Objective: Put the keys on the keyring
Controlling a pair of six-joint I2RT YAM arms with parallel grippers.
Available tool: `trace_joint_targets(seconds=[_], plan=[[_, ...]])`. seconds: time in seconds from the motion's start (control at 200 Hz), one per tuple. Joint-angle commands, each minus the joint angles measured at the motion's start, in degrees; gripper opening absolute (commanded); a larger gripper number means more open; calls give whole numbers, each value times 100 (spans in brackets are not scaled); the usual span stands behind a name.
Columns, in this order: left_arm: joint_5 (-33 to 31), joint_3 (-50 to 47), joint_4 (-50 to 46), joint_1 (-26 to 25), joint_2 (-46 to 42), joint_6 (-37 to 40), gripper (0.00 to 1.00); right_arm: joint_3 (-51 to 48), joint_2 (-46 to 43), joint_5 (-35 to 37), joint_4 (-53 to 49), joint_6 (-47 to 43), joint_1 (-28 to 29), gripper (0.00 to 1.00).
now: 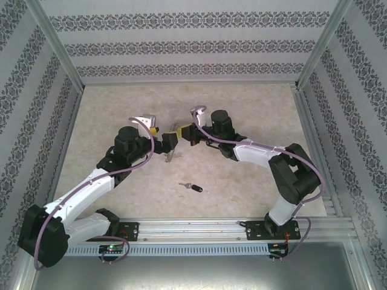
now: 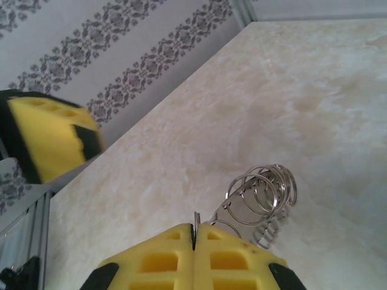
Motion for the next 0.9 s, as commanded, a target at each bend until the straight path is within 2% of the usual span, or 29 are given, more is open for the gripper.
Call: trace_joint_targets(seconds=[0.0,0.29,0.829,0.894], plan=[[-135,-107,-160,80,-174,-36,100,-183,211,456,625,216,-71,0],[-71,-308,104,84,-162,-224,100,-920,844,1076,393,295,-80,0],[59,-332,402,87,99,-393,100,-1296,1076,1069,40,414,3,0],[79,-344,431,83,112,-413,100,-1354,1004,1067,49,431,12,9]])
